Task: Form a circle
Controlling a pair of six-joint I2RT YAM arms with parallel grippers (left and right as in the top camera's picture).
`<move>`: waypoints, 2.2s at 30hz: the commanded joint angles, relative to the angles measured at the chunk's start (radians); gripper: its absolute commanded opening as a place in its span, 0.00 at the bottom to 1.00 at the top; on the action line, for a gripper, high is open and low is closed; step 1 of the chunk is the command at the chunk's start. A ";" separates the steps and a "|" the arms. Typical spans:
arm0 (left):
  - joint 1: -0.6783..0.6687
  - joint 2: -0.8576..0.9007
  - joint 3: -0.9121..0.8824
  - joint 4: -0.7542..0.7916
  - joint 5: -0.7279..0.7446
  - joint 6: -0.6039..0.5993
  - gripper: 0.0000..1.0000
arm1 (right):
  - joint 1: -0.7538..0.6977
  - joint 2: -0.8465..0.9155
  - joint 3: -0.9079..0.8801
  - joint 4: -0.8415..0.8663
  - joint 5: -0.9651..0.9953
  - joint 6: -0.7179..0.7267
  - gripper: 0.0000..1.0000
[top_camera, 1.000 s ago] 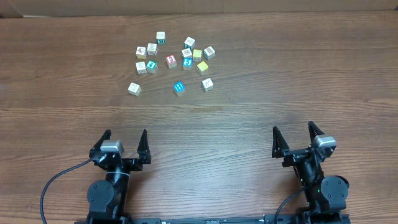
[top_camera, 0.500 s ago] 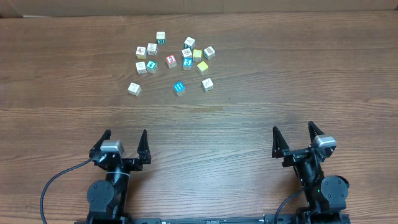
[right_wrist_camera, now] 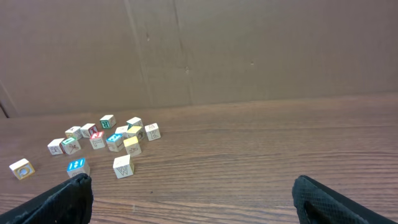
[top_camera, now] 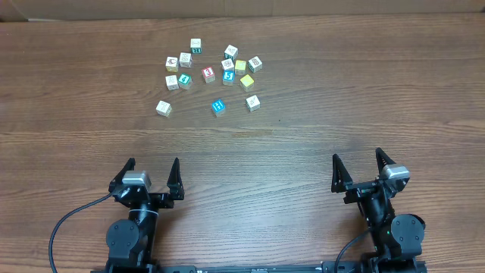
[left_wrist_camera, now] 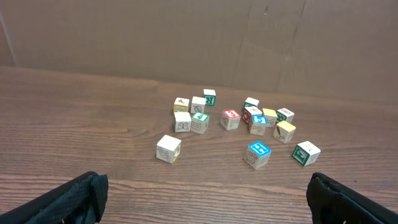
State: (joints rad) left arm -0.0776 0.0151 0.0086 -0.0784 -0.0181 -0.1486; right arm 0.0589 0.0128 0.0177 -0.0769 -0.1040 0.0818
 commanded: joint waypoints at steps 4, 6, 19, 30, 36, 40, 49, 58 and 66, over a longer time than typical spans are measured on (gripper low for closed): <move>0.005 -0.011 -0.004 0.003 0.011 0.022 0.99 | -0.002 -0.010 -0.010 0.003 0.005 -0.001 1.00; 0.005 -0.011 -0.004 0.003 0.011 0.022 1.00 | -0.002 -0.010 -0.010 0.003 0.005 -0.001 1.00; 0.005 -0.011 -0.004 0.003 0.011 0.022 1.00 | -0.002 -0.010 -0.010 0.003 0.005 -0.001 1.00; 0.005 -0.011 -0.004 0.003 0.011 0.022 0.99 | -0.002 -0.010 -0.010 0.003 0.005 -0.001 1.00; 0.005 -0.011 -0.004 0.003 0.011 0.022 0.99 | -0.002 -0.010 -0.010 0.003 0.005 -0.001 1.00; 0.005 -0.011 -0.004 0.002 0.012 0.021 0.99 | -0.002 -0.010 -0.010 0.003 0.005 -0.001 1.00; 0.005 -0.011 -0.004 0.002 0.011 0.022 1.00 | -0.002 -0.010 -0.010 0.003 0.005 -0.001 1.00; 0.005 -0.010 -0.004 0.000 0.019 0.021 1.00 | -0.002 -0.010 -0.010 0.003 0.005 -0.001 1.00; 0.005 -0.010 0.076 0.029 0.151 0.089 1.00 | -0.002 -0.010 -0.010 0.003 0.005 -0.001 1.00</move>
State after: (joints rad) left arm -0.0776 0.0151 0.0177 -0.0578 0.0521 -0.1192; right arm 0.0589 0.0128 0.0177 -0.0772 -0.1036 0.0818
